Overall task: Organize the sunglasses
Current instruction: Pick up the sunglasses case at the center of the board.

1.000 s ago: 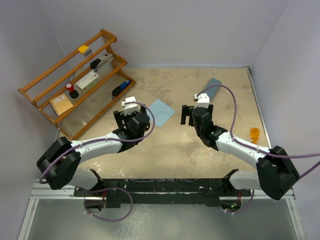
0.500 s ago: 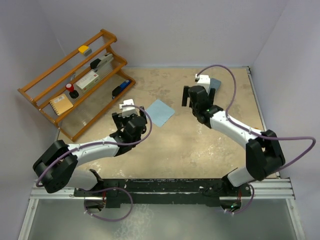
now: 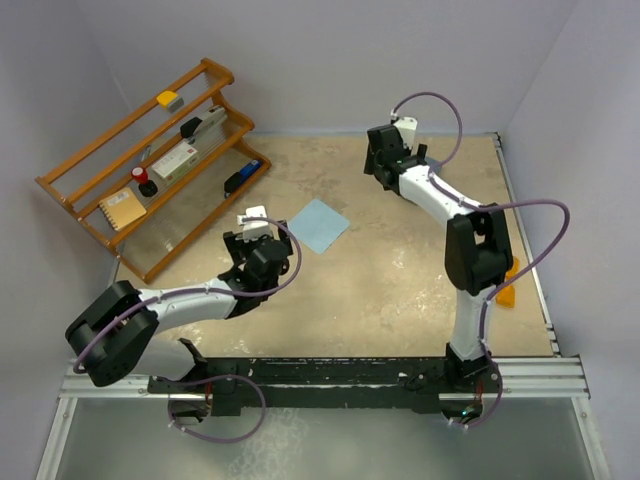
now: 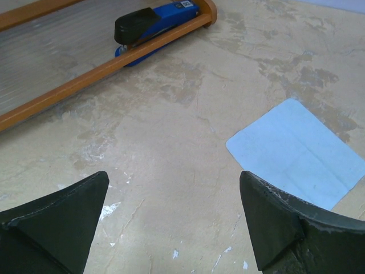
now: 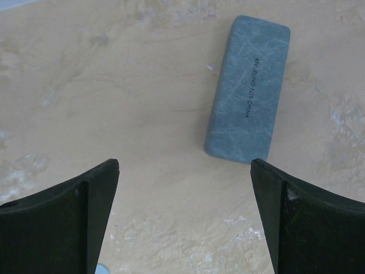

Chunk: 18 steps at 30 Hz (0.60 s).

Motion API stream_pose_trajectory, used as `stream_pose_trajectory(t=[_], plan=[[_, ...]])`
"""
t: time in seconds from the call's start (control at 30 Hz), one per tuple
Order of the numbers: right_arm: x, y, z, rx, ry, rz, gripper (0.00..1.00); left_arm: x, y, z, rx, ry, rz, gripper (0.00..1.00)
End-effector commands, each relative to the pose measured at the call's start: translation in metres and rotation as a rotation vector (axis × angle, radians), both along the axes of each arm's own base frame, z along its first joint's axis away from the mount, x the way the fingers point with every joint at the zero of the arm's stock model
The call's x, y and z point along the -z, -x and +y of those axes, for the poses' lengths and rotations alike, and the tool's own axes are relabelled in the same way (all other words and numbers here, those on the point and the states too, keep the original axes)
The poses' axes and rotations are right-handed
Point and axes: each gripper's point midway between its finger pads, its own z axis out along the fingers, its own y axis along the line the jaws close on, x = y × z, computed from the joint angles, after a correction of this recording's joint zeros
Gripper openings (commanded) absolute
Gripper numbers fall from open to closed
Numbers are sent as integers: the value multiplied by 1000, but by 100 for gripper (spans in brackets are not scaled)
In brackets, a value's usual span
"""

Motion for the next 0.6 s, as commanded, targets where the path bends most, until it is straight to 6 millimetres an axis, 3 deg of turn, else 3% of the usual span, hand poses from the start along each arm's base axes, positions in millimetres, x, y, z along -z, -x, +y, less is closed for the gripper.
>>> stream_pose_trajectory(t=[0.0,0.17,0.3,0.57], plan=[[-4,-10,-24,77,-35,13,99,-14,-3,-2,3,66,-57,94],[13,-24,-52,124,-137,61,99,-7,-7,-3,-4,71,-41,94],[20,-33,-71,149,-104,83,99,-5,-9,-4,7,80,-34,94],[40,-50,-82,163,-171,144,99,-1,-13,-5,6,81,-16,94]])
